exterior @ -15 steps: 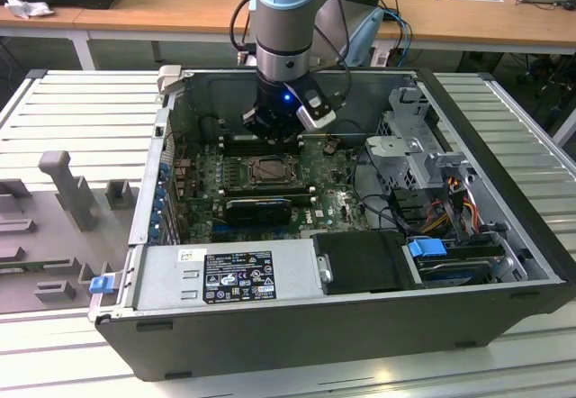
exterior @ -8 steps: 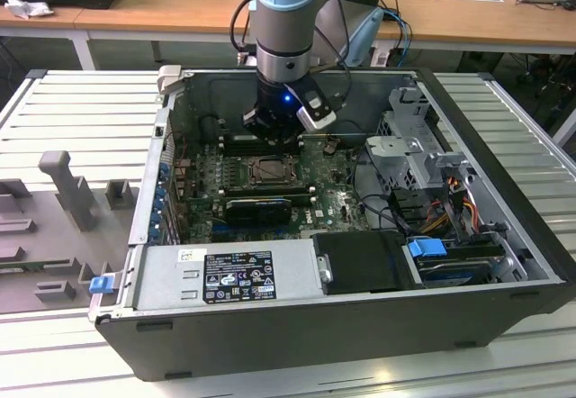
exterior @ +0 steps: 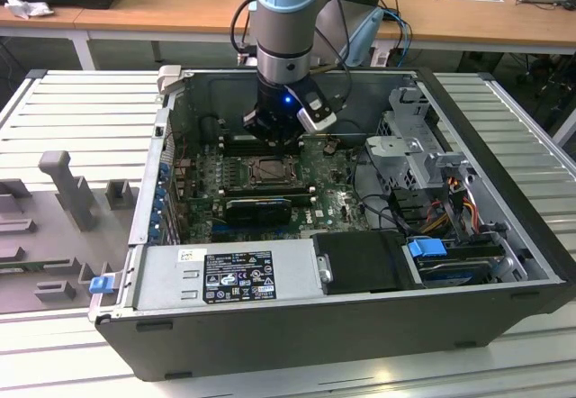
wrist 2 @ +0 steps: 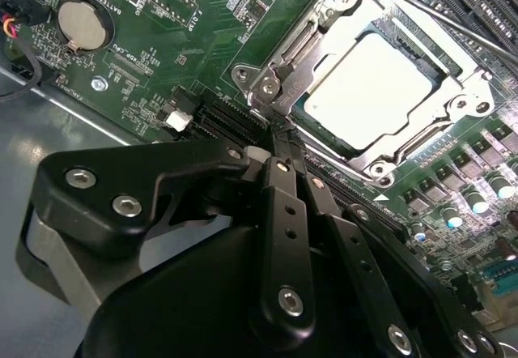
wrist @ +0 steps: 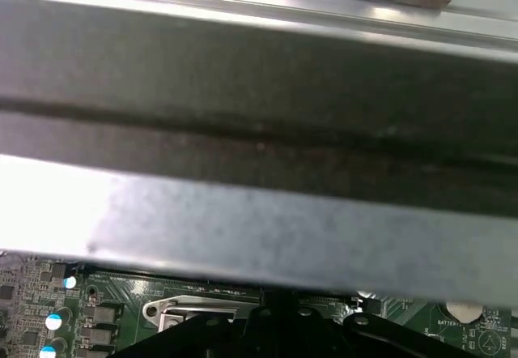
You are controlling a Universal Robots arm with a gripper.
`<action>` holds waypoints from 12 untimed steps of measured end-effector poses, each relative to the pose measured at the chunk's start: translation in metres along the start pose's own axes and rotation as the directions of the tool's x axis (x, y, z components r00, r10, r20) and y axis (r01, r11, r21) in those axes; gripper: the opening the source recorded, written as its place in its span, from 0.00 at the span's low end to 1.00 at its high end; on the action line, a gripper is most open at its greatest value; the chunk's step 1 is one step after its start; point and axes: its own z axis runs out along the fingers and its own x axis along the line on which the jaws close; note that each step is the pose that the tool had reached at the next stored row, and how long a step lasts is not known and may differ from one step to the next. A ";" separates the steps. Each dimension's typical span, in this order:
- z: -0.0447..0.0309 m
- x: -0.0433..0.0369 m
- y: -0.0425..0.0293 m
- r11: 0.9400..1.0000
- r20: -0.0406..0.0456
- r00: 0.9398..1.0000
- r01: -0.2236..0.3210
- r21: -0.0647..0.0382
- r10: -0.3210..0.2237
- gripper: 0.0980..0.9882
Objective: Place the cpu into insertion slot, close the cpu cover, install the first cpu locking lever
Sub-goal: 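Close the cpu cover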
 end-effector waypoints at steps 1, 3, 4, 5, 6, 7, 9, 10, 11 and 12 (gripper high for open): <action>0.0003 0.0000 -0.0002 1.000 0.000 1.000 0.000 0.000 0.000 0.01; 0.0008 0.0000 -0.0005 1.000 0.000 1.000 0.000 -0.001 0.000 0.01; 0.0014 0.0000 -0.0005 1.000 0.001 1.000 0.000 -0.001 0.000 0.01; 0.0016 0.0001 -0.0007 1.000 0.000 1.000 0.000 -0.001 0.000 0.01; 0.0017 0.0001 -0.0009 1.000 0.000 1.000 0.000 0.000 0.000 0.01; 0.0020 0.0002 -0.0010 1.000 0.000 1.000 0.000 -0.001 0.000 0.01; 0.0021 0.0001 -0.0011 1.000 0.001 1.000 0.000 -0.009 0.000 0.01; 0.0022 0.0001 -0.0011 1.000 0.002 1.000 0.000 -0.014 0.000 0.01; 0.0022 0.0001 -0.0010 1.000 0.002 1.000 0.000 -0.016 0.000 0.01; 0.0021 0.0001 -0.0010 1.000 0.002 1.000 -0.001 -0.017 0.001 0.01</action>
